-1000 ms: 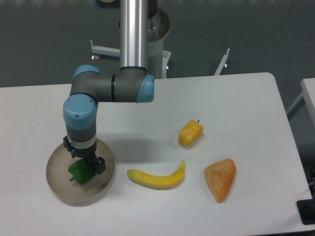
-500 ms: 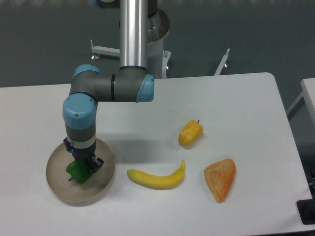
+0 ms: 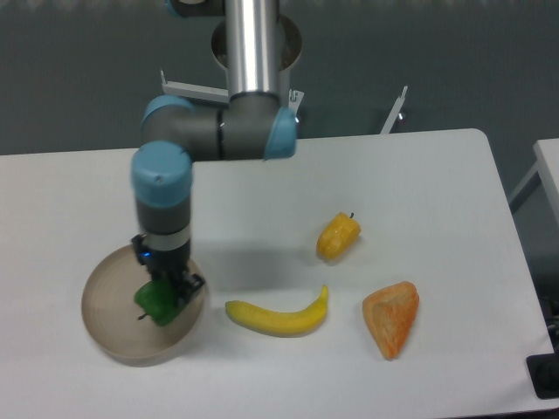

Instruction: Pick up the green pepper from the plate

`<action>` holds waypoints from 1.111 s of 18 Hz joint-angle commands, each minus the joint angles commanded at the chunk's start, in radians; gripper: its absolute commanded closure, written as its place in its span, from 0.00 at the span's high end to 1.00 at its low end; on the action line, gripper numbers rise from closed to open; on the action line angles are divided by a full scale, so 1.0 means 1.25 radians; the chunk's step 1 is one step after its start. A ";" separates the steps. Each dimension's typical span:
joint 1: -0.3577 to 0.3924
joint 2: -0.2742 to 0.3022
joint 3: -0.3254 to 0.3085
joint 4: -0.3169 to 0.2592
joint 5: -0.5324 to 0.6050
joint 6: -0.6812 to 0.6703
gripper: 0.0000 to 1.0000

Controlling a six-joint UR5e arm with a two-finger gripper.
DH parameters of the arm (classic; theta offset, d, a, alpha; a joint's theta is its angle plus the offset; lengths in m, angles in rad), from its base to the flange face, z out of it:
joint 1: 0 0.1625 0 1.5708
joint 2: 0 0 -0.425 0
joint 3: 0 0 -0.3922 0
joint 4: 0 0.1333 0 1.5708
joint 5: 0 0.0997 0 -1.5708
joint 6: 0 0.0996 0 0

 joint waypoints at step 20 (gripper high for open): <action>0.198 0.043 -0.007 -0.023 0.039 0.291 0.38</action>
